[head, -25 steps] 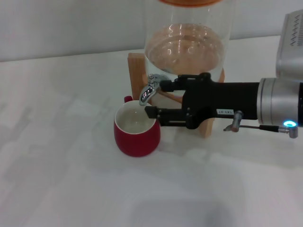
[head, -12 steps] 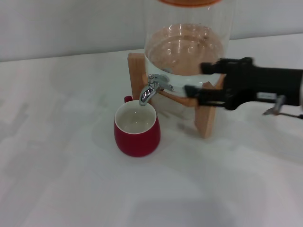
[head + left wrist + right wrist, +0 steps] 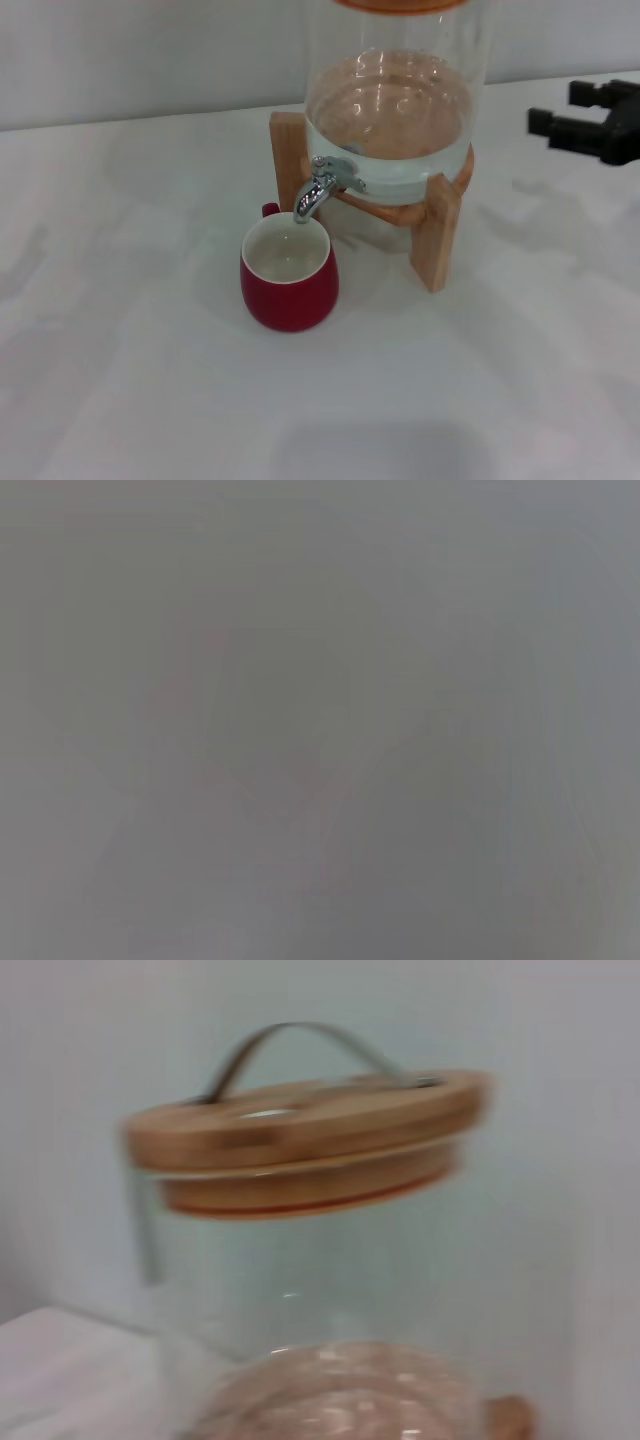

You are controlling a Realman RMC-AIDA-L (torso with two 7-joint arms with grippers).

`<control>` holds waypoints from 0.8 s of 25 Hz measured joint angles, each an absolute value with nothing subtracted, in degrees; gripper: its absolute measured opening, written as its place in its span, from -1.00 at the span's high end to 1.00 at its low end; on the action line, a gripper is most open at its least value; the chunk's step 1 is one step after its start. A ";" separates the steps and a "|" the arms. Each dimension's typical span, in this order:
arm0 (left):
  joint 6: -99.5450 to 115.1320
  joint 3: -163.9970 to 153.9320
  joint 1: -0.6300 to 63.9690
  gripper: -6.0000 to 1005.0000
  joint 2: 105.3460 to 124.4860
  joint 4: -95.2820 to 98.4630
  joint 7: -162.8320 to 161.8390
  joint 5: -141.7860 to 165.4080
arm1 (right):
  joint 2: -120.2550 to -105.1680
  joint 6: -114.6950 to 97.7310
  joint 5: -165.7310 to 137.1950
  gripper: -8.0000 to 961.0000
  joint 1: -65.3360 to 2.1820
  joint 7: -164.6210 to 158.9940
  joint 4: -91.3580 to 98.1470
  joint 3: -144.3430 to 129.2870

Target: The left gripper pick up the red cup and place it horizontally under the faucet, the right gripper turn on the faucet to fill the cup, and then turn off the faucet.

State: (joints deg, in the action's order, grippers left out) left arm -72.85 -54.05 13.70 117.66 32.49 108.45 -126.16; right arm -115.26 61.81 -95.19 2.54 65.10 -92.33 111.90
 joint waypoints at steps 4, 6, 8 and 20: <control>-72.85 -54.04 12.11 -0.60 117.71 32.88 106.74 -125.98 | -115.26 61.70 -94.28 -0.51 0.88 65.49 -87.28 117.11; -72.88 -53.99 11.73 -0.60 117.48 32.96 105.09 -125.24 | -115.25 61.71 -94.24 -0.51 0.08 65.84 -85.32 119.03; -73.10 -53.99 11.59 -0.60 117.18 32.97 103.74 -124.32 | -115.24 61.78 -93.95 -0.51 -0.88 66.63 -82.99 121.09; -76.11 -53.45 11.20 -0.61 117.74 36.80 107.42 -118.97 | -114.85 68.54 -79.69 -0.51 -4.08 80.88 -62.72 135.43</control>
State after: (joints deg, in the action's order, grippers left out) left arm -76.11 -53.45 11.20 117.74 36.80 107.42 -118.97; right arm -114.85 68.54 -79.69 -4.08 80.88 -62.72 135.43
